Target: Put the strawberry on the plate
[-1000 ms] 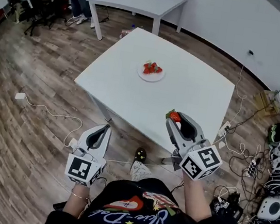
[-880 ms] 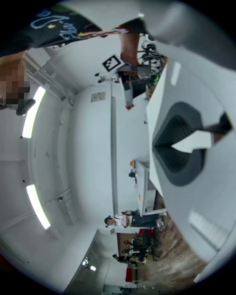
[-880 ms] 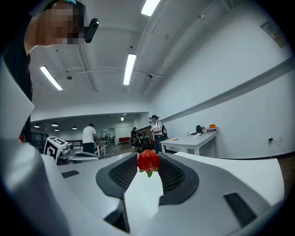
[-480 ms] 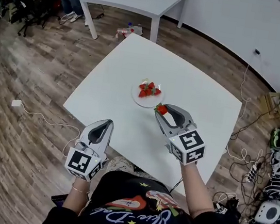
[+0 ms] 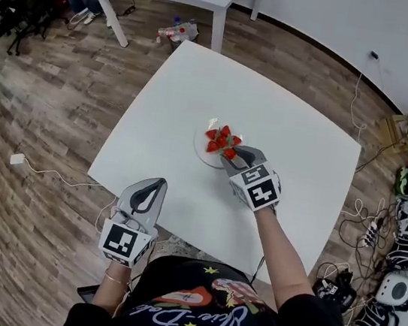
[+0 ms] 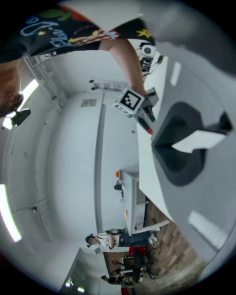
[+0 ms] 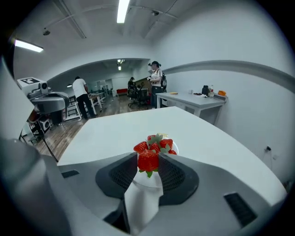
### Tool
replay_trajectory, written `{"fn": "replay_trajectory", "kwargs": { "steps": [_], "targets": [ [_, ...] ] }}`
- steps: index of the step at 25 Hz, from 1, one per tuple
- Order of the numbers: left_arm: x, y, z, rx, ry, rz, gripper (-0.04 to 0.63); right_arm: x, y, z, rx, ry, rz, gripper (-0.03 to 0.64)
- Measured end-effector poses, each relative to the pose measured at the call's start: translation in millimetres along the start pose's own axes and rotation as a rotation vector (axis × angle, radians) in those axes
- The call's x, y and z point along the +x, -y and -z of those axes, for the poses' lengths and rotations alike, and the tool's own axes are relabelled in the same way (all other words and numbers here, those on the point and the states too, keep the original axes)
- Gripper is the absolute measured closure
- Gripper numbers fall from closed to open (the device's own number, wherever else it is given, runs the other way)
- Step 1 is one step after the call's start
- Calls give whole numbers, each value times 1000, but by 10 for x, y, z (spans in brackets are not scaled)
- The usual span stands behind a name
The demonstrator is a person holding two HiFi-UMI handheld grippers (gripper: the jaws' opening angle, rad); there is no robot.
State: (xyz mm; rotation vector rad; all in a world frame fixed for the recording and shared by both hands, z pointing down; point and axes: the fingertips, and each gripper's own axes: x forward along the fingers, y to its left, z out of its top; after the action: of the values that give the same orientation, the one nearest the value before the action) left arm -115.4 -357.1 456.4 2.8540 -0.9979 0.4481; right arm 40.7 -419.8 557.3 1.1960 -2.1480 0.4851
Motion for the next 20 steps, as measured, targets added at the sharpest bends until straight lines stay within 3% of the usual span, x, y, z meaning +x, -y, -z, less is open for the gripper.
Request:
{"fn": "replay_trajectory", "kwargs": {
  "steps": [4, 9, 15, 20],
  "targets": [
    [9, -116, 72, -7, -11, 16, 600, 170, 25, 128, -17, -88, 13, 469],
    [30, -271, 135, -41, -10, 21, 600, 296, 46, 209, 11, -118, 36, 469],
    [-2, -279, 120, -38, -11, 27, 600, 298, 33, 170, 16, -82, 41, 468],
    [-28, -209, 92, -47, -5, 46, 600, 92, 44, 17, 88, 53, 69, 466]
  ]
}}
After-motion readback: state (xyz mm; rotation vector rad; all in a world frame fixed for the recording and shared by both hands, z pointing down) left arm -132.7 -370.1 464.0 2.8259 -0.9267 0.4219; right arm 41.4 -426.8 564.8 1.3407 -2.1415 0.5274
